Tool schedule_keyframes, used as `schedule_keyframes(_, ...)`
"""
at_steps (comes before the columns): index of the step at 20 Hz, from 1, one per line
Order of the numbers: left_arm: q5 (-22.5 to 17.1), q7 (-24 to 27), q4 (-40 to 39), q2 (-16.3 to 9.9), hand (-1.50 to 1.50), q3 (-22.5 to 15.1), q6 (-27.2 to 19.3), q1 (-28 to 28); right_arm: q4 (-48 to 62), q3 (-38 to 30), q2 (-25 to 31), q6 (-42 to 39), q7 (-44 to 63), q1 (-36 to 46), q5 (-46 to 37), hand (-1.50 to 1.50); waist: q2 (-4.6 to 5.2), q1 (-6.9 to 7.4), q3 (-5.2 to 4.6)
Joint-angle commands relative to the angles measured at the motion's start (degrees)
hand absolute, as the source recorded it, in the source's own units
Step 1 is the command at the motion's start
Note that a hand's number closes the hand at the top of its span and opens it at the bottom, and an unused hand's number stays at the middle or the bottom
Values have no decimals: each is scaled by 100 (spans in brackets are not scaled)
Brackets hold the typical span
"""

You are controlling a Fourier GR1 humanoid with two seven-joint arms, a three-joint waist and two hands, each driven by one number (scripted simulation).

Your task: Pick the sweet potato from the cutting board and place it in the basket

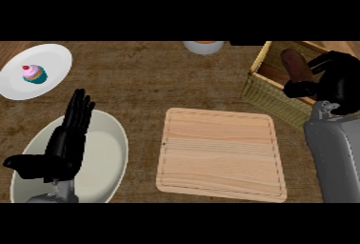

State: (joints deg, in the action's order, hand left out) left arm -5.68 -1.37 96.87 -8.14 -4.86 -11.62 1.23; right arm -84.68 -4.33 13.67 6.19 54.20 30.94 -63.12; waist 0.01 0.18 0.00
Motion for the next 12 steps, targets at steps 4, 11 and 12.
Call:
schedule_keyframes(4, 115, -101, 242, 36, 0, 58, 89, -171, -21, -248, 18, -68, -144, -380, 255, -150, -5, -3, 0)
schedule_keyframes(11, 261, 35, 124, 331, 0, -46, 47, -144, -83, -291, -73, 409, -377, -237, 301, -150, -5, 2, 0)
schedule_keyframes(12, 163, 143, -131, 273, 0, 76, 147, -76, 118, -519, 50, 1022, -1089, -756, 488, -150, 0, -10, 1)
